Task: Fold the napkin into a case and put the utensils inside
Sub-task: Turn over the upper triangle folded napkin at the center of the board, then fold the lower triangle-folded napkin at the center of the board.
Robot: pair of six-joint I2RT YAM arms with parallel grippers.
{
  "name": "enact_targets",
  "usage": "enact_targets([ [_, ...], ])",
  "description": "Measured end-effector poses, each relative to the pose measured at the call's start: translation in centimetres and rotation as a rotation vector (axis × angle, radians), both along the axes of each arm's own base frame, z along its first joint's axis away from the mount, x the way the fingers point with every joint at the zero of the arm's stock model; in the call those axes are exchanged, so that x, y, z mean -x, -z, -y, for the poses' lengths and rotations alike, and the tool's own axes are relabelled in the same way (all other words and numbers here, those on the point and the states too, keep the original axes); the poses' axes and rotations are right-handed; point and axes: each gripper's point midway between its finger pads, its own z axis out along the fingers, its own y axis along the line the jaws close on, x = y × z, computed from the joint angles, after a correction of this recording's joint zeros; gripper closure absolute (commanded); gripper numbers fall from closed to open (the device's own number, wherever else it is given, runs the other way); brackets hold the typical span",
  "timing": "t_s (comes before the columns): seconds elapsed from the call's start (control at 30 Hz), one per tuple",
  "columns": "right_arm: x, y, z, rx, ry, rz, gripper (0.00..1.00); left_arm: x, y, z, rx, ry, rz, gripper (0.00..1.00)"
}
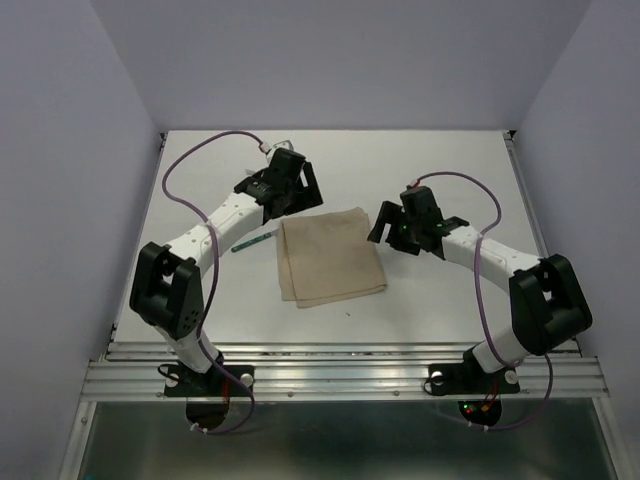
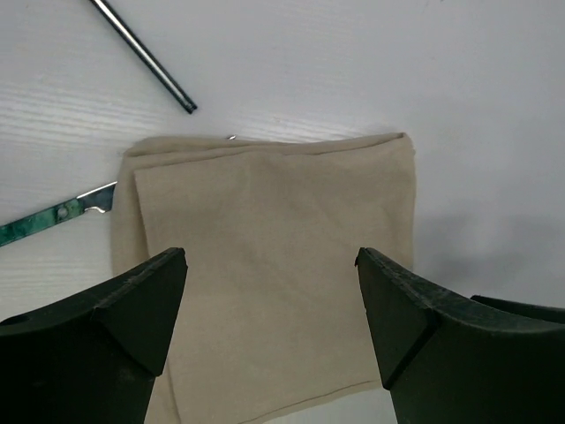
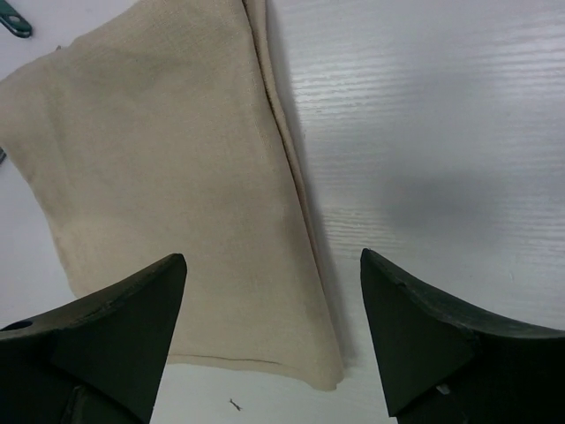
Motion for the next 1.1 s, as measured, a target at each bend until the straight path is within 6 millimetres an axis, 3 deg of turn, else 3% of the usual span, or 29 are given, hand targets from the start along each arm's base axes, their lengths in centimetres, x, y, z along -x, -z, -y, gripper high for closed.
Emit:
enact_targets([
  [0.23, -2.6, 0.9, -3.2, -0.014, -0.085, -0.010, 0.78, 2.8, 1.9, -3.6, -0.010, -0.059, -0.051, 0.11],
  [0.3, -3.6, 0.8, -4.0, -0.017, -0.098, -0.003, 0.87, 3.6, 2.6, -4.5, -0.015, -0.075, -0.069, 0.11],
  [0.6, -8.5, 0.7, -6.0, 0.012, -0.109, 0.043, 0.87, 4.9, 4.1, -5.8, -0.019, -0.106, -0.106, 0.11],
  [0.73, -10.5, 2.2, -5.9, 0.066, -0.084, 0.049, 0.83, 5.0, 3.9, -5.8, -0.012, -0.109, -0.100, 0.11],
  [0.9, -11.4, 5.2, -4.7, 0.145, -0.058, 0.011, 0.83, 5.3, 3.9, -5.9, -0.006, -0.111, -0.101, 0.11],
  [1.0, -11.9, 5.1, -4.2, 0.162, -0.049, 0.014, 0.77, 5.5, 4.2, -5.9, -0.002, -0.113, -0.107, 0.11],
  [1.1, -11.8, 4.5, -3.9, 0.165, -0.055, 0.026, 0.61, 5.6, 4.3, -6.0, -0.002, -0.114, -0.112, 0.11],
])
